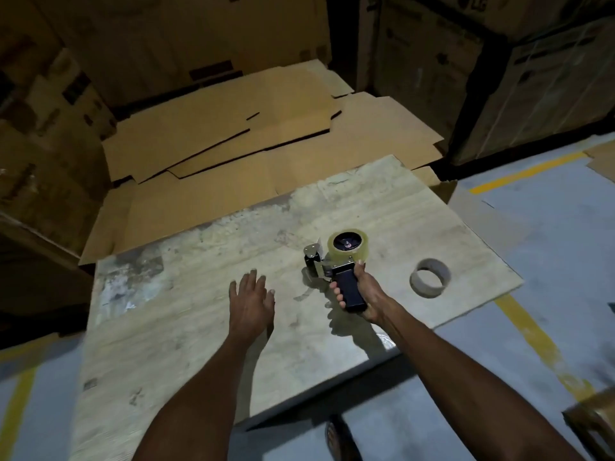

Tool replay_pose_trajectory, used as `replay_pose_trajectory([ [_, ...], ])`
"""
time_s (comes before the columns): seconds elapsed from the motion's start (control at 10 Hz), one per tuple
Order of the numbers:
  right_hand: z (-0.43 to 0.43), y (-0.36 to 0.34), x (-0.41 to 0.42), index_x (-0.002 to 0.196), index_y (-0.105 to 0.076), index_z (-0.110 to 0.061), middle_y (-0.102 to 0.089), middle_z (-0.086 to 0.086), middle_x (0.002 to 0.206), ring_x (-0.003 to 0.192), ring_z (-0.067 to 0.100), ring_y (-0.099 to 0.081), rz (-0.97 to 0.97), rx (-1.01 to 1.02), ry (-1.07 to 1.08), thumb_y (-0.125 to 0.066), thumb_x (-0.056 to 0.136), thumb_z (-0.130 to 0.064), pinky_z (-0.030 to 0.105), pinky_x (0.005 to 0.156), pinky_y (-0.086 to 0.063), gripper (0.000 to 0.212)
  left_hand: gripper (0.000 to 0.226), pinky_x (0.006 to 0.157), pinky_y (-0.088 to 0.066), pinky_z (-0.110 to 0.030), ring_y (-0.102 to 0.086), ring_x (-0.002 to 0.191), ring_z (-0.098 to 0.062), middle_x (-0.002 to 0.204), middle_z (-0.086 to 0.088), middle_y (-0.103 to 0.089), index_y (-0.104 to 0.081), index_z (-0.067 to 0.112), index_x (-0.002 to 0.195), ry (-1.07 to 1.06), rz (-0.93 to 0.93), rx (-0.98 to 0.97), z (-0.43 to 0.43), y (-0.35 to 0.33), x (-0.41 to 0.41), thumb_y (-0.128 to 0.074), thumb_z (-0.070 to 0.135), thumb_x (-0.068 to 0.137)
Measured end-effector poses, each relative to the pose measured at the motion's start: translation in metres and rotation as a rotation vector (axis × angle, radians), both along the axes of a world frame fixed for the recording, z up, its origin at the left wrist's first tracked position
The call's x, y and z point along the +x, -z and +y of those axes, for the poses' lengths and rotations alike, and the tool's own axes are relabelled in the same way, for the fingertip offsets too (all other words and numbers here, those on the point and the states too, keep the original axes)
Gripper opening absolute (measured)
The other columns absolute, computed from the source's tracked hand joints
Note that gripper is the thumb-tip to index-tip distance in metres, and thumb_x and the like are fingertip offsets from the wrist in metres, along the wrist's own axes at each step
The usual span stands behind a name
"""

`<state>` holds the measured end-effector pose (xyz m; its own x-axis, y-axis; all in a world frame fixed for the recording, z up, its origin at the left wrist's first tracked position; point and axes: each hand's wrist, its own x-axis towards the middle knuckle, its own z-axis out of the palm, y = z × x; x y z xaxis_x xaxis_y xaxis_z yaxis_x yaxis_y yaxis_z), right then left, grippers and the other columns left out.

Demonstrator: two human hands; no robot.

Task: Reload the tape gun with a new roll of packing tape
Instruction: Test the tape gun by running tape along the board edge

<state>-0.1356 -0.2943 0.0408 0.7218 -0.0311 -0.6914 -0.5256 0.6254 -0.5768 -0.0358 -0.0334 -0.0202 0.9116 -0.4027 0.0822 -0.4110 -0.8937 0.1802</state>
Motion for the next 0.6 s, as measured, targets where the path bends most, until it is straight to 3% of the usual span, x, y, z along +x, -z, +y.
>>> replay_pose_trajectory([
  [0.3, 0.005, 0.037, 0.025, 0.085, -0.064, -0.002, -0.06, 0.009, 0.065, 0.047, 0.019, -0.056, 0.037, 0.014, -0.042, -0.017, 0.097, -0.079, 0.027, 0.044, -0.049, 0.091, 0.07, 0.128, 0.005, -0.046, -0.009, 0.159, -0.024, 0.17, -0.013, -0.018, -0.032, 0.007, 0.159, 0.022, 0.077, 0.073, -0.003, 0.016, 0.013, -0.021, 0.049, 0.103],
  [0.5, -0.005, 0.049, 0.016, 0.096, -0.062, 0.003, -0.058, 0.017, 0.068, 0.05, 0.024, -0.058, 0.095, -0.126, -0.048, -0.026, 0.099, -0.075, 0.03, 0.045, -0.052, 0.086, 0.065, 0.128, 0.007, -0.047, 0.002, 0.16, -0.022, 0.172, -0.011, -0.008, -0.021, 0.009, 0.162, 0.024, 0.117, 0.111, -0.009, 0.011, -0.001, -0.033, 0.042, 0.108],
  [0.6, -0.011, 0.045, 0.005, 0.091, -0.066, 0.006, -0.065, 0.021, 0.073, 0.059, 0.03, -0.061, 0.143, -0.366, -0.07, -0.032, 0.1, -0.071, 0.034, 0.055, -0.052, 0.085, 0.067, 0.127, 0.01, -0.046, 0.004, 0.16, -0.022, 0.172, -0.011, -0.006, -0.019, 0.009, 0.163, 0.007, 0.104, 0.08, -0.016, 0.006, -0.013, -0.026, 0.044, 0.106],
])
